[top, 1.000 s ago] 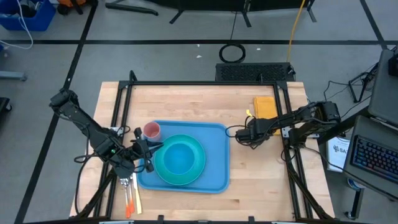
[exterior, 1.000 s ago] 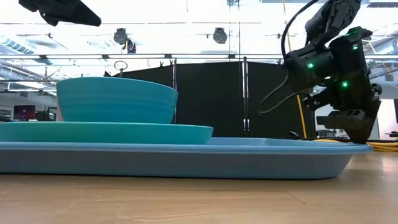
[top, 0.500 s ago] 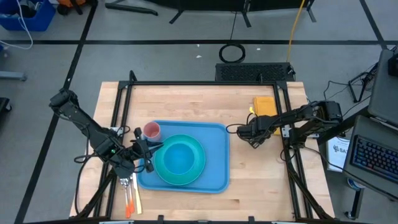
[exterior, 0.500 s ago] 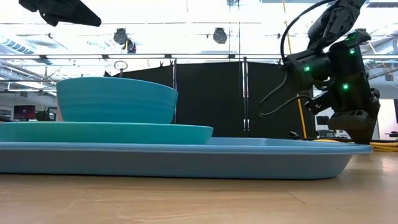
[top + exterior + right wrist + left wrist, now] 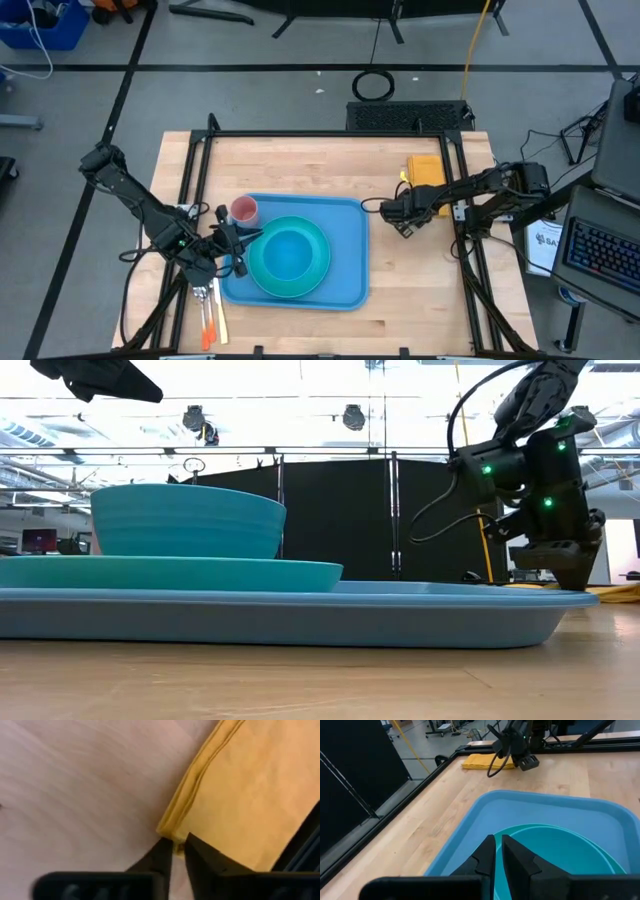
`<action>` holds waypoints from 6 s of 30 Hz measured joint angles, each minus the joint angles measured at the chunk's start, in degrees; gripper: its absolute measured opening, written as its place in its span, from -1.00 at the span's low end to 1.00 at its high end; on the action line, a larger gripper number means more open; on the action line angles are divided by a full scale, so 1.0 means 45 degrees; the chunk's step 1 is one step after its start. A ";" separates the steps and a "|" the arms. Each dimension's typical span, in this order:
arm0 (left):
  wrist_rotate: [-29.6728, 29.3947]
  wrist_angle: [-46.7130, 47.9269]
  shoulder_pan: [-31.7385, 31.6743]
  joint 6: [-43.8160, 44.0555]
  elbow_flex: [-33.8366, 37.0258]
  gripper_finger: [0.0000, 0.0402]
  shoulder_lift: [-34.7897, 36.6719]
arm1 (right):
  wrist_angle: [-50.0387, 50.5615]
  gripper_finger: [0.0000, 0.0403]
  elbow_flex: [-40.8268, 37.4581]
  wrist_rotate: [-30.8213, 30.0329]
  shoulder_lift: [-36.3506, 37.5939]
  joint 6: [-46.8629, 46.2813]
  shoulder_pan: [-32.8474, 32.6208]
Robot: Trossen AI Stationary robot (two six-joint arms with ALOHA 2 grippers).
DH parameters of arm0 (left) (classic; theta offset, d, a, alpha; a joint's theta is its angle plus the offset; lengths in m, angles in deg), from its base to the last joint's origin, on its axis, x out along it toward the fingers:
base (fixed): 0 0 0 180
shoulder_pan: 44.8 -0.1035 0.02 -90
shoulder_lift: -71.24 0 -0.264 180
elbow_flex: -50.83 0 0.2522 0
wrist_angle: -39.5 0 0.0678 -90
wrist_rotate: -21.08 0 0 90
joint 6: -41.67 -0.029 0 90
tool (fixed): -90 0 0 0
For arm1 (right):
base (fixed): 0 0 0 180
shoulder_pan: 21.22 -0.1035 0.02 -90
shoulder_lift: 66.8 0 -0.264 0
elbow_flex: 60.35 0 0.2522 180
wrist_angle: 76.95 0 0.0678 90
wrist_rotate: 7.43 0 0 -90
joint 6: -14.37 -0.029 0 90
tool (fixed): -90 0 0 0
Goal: Set up tray
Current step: Put the yellow napkin on the blue serving tray to the right of the light blue plate
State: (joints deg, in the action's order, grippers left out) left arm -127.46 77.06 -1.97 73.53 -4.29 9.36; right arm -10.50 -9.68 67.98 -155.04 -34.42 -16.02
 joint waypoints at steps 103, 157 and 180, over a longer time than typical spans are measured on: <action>0.0099 0.0099 -0.0024 0.0044 -0.0005 -0.81 -0.0233 | -1.5563 -0.47 0.1209 0.5180 -0.0419 0.1048 -0.5899; 0.0432 -0.0102 -0.0427 0.0024 0.0005 -0.81 -0.0588 | -1.3119 -0.40 -0.4959 0.0353 0.5361 -0.5984 -0.4683; 0.0364 -0.0097 -0.0427 0.0024 0.0005 -0.81 -0.0588 | -1.5851 -0.60 -0.4935 0.0965 0.5203 -0.2490 -0.3645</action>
State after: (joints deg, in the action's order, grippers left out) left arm -125.82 76.62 -3.90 73.64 -4.27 6.71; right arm -81.83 -31.89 72.32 -131.63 -45.62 -32.42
